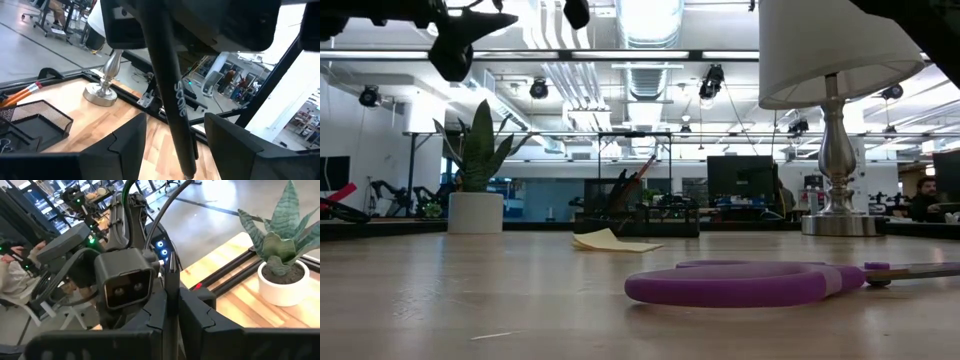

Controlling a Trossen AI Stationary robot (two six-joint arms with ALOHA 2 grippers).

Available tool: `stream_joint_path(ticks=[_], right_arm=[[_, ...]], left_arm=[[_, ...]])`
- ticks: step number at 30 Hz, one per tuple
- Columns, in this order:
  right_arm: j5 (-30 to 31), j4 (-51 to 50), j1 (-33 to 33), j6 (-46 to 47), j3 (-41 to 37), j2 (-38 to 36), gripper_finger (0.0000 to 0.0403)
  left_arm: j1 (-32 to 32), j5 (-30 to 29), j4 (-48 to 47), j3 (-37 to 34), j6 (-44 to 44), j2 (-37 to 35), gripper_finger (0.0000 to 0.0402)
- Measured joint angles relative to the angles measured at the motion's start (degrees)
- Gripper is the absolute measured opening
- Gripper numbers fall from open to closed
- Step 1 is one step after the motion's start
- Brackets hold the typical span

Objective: Pick and place office supplies into organizer
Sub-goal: Put the black pen into the black desk organizer

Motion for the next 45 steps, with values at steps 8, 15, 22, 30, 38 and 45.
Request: stream_joint_path(ticks=[8,15,22,30,38,45], right_arm=[[1.00,-0.53,-0.04,-0.66,0.00,0.00,0.0022],[1.37,-3.39,-0.11,-0.91,0.00,0.00,0.0022],[2.79,-3.39,-0.13,-2.13,0.02,-0.04,0.0022],[2.90,-3.39,-0.13,-2.09,0.02,-0.07,0.0022],[2.90,-3.37,-0.13,-2.00,0.02,-0.13,0.0024],[2.64,-3.08,0.00,-1.79,0.13,-0.33,0.0043]], left_arm=[[0.00,0.11,-0.07,-0.04,-0.02,0.45,0.0150],[0.00,0.15,-0.42,-0.09,0.00,-0.34,0.0134],[0.00,0.13,-0.42,-0.78,-0.04,-0.45,0.0134],[0.00,0.07,-0.47,-1.03,-0.02,-0.40,0.0134],[0.00,-0.18,-2.97,-1.03,0.23,-0.43,0.0077],[0.00,-2.08,-3.01,-1.03,1.61,-0.79,0.0013]])
